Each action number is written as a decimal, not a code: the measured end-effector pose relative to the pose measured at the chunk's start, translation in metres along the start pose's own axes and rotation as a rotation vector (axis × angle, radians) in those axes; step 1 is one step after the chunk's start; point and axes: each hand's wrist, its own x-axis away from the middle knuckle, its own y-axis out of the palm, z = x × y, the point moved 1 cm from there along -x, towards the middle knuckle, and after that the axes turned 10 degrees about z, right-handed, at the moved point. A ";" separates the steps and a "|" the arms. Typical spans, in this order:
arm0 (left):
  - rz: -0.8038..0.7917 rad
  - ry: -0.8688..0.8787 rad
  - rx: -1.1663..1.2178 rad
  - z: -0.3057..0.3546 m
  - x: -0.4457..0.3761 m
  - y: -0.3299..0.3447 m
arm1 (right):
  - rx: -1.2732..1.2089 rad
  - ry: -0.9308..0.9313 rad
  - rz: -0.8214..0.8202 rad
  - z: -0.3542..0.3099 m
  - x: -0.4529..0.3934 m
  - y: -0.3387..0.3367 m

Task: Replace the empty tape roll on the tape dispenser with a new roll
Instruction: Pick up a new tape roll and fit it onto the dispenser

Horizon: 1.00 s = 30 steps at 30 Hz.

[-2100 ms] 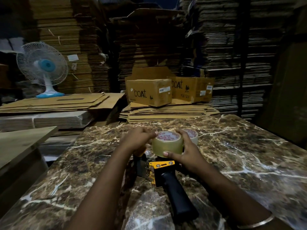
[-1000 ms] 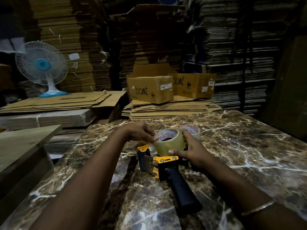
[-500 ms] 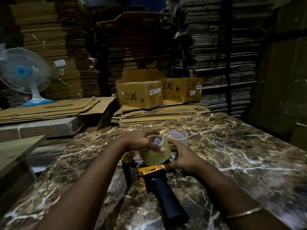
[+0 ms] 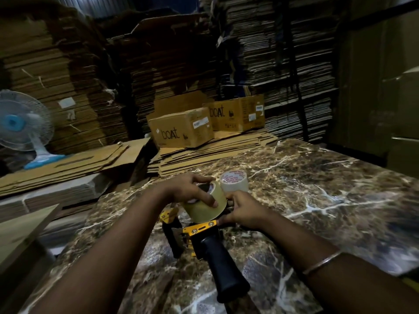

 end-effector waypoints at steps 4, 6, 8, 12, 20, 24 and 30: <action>-0.026 0.007 -0.033 0.012 -0.007 0.002 | 0.021 0.002 -0.014 -0.003 0.001 -0.004; -0.029 0.007 -0.062 0.015 -0.009 0.002 | -0.014 0.021 -0.074 -0.005 0.000 -0.008; -0.048 -0.017 -0.063 0.012 -0.008 0.000 | -0.046 0.023 -0.134 -0.006 0.000 -0.012; -0.071 -0.056 0.013 -0.001 -0.005 -0.003 | 0.121 -0.035 -0.110 -0.006 0.004 -0.005; 0.062 0.056 0.281 -0.019 0.003 -0.006 | 0.022 -0.061 0.031 -0.014 0.004 0.001; 0.210 0.107 0.573 -0.033 0.012 -0.019 | -0.336 -0.024 0.124 -0.023 -0.002 0.009; 0.247 0.211 0.730 -0.046 0.017 -0.006 | -0.818 0.009 0.018 -0.030 -0.007 0.027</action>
